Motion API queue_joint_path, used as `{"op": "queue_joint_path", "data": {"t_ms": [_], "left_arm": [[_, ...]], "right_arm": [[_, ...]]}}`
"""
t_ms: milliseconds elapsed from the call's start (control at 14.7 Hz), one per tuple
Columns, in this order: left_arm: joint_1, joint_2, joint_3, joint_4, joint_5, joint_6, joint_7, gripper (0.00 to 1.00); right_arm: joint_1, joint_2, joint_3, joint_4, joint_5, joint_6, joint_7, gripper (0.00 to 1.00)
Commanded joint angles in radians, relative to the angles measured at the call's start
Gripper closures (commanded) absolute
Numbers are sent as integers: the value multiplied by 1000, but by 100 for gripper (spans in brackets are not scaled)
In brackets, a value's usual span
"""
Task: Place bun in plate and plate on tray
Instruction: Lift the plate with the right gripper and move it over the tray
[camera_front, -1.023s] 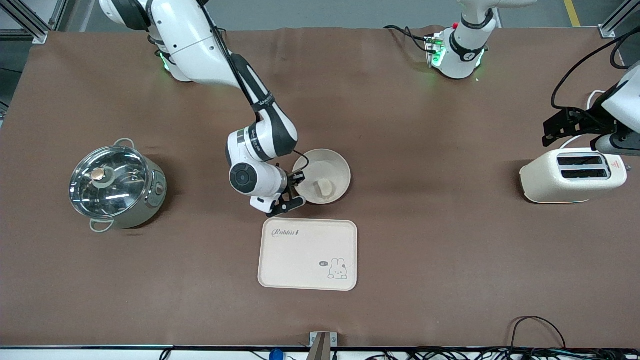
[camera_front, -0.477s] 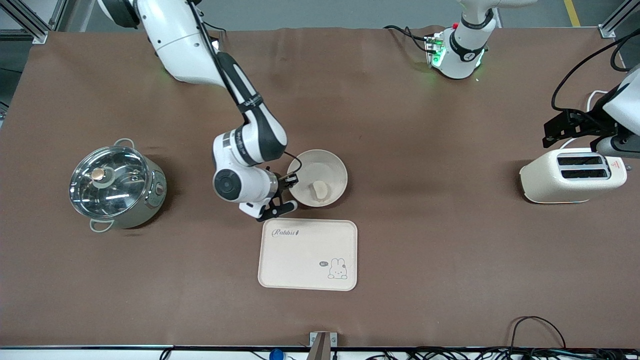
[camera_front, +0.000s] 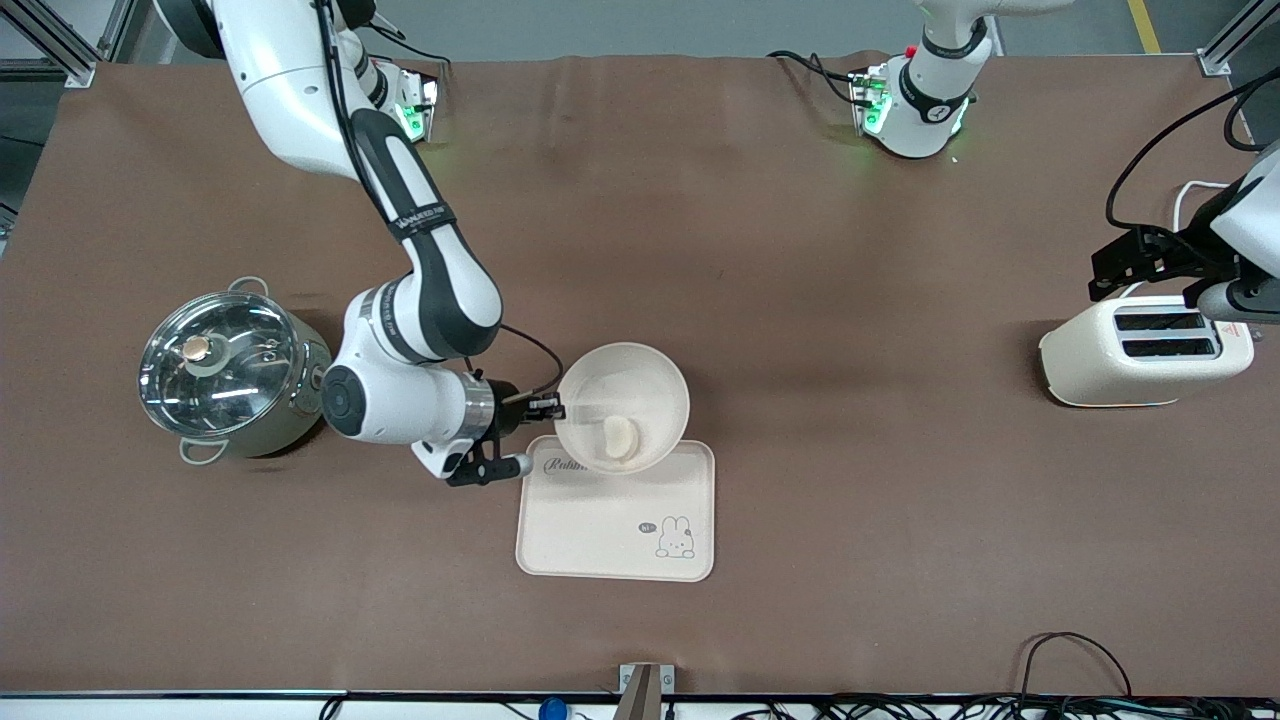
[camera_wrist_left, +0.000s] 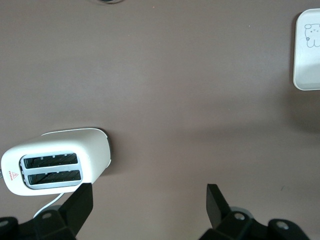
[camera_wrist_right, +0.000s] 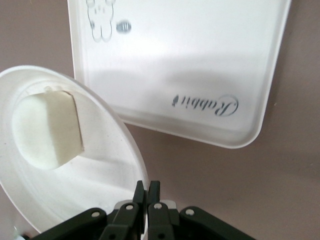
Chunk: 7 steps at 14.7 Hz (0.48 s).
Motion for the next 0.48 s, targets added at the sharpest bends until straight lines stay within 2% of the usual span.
{"op": "queue_joint_path", "data": {"t_ms": [0,205,409], "left_arm": [[3,9,3,23,-17,15,8,0],[3,9,3,21,-16,25,15,0],[1,9,3,23,-17,25,11,0]], "right_arm": [[-27,69,11,102,26,67,78,100],[-18,152,14,164,27,197,124,100],[-10,254,14,263,27,244,208,100]]}}
